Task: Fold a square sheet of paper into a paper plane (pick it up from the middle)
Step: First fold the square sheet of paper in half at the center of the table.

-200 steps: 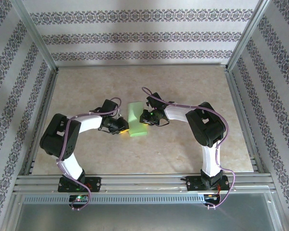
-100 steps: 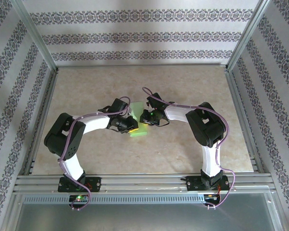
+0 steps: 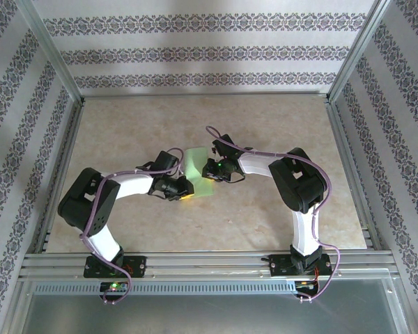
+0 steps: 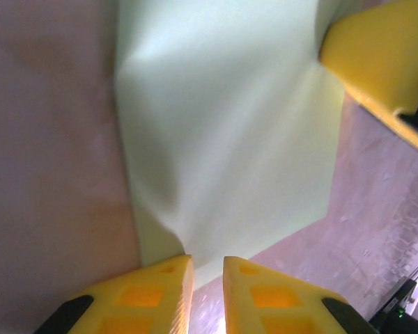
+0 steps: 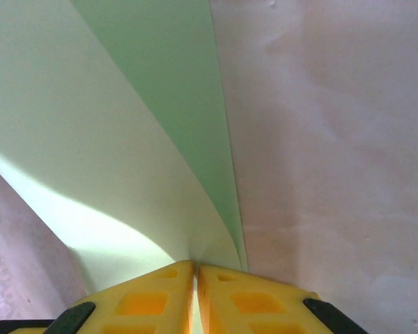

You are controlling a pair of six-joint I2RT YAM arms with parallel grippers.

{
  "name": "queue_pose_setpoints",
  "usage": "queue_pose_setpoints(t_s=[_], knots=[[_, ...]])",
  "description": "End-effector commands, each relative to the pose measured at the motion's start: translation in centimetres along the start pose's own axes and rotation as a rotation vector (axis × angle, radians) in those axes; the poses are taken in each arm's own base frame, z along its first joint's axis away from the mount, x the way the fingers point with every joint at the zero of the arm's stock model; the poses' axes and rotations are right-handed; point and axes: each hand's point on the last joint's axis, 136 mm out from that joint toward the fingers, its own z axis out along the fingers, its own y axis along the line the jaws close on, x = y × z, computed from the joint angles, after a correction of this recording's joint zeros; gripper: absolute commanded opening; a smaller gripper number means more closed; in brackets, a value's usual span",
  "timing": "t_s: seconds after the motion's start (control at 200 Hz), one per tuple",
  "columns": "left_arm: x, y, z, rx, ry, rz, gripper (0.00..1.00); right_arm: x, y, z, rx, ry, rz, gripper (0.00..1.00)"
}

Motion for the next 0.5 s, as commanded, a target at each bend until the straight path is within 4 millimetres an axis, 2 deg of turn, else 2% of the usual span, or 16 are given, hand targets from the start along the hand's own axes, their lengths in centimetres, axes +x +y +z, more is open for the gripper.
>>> queue_pose_setpoints(t_s=[0.0,0.085,0.2,0.28,0.37,0.495], knots=[[3.3,3.4,-1.1,-0.113,0.099,-0.029,0.20,5.5,-10.7,2.1,0.345,0.149,0.118,0.19],[1.7,1.7,-2.5,-0.074,0.048,-0.014,0.20,5.5,-10.7,2.1,0.347,0.148,0.114,0.19],[-2.6,-2.7,-4.4,0.026,-0.070,0.008,0.21,5.5,-10.8,2.3,0.349,0.150,0.116,0.19],[-5.0,-4.6,-4.5,0.061,-0.118,0.021,0.21,5.6,-10.9,2.4,0.353,0.156,0.117,0.19],[-7.0,-4.7,-3.6,0.043,-0.146,0.024,0.21,5.6,-10.9,2.4,0.354,0.157,0.117,0.19],[-8.4,-4.4,-1.9,0.021,-0.123,0.030,0.21,5.7,-11.0,2.3,0.356,0.164,0.118,0.19]])
